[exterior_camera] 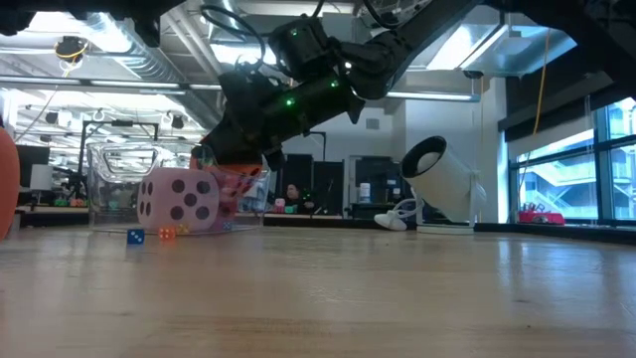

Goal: Pick & Place Dice
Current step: Put the small green die into the transparent bin

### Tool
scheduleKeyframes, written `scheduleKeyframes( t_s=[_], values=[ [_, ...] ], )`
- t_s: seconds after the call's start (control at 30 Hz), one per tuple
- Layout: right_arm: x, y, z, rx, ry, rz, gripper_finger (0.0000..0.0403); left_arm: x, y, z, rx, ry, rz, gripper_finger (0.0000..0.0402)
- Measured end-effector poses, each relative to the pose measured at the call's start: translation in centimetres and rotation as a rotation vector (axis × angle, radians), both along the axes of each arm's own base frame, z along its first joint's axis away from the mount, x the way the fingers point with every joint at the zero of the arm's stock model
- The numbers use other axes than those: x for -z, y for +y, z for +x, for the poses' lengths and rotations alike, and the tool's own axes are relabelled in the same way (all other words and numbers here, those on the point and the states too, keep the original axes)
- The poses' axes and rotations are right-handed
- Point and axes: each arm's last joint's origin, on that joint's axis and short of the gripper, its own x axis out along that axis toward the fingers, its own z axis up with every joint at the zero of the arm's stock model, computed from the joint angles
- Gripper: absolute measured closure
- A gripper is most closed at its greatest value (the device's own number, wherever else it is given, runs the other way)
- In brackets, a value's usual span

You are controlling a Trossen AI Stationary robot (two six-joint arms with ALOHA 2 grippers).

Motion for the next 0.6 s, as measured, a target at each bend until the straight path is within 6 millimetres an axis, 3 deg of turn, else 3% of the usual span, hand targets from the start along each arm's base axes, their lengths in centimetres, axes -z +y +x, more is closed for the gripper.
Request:
scheduleKeyframes(
  t_s=[0.6],
  values=[
    [-1.2, 0.1, 0.5, 0.002, -0.131, -0.012, 0.0273, 0.0, 0.0, 0.0, -0.001, 0.001, 0.004, 0.0398]
  ],
)
